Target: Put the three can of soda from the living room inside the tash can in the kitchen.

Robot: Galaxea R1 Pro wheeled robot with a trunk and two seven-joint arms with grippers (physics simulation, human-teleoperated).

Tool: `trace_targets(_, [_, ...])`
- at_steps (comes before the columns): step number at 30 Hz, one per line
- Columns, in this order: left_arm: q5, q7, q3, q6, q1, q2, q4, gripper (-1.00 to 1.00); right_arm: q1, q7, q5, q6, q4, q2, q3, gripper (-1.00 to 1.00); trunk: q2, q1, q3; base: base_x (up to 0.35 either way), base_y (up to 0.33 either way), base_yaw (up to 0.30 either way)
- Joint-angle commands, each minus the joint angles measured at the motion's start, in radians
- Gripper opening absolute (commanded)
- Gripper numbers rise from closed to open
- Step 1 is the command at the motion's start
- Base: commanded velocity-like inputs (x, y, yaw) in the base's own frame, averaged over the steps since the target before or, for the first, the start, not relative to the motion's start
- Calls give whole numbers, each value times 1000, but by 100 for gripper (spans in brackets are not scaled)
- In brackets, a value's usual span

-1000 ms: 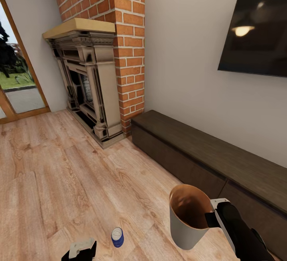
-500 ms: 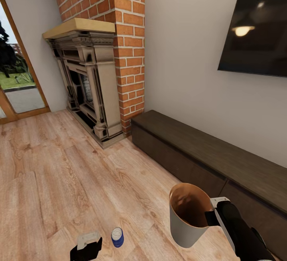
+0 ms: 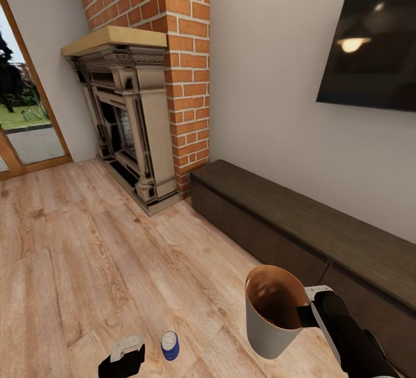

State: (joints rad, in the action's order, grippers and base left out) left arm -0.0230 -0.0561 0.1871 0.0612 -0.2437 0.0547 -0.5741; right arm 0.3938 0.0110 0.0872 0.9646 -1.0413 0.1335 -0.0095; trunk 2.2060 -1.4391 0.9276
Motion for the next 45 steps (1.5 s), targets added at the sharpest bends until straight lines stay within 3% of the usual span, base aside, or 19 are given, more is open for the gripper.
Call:
trace_targets(1, [0, 0, 0, 0, 0, 0, 0, 100, 0, 8, -6, -1, 0, 0, 0, -100, 0, 0, 0, 199, 0, 0])
trace_targets(36, [-1, 1, 0, 5, 0, -1, -4, 100, 0, 7, -6, -1, 1, 0, 0, -100, 0, 0, 0, 87, -58, 0])
trace_targets(45, [-1, 1, 0, 47, 0, -1, -1, 100, 0, 7, -6, -1, 1, 0, 0, -100, 0, 0, 0, 13, -10, 0])
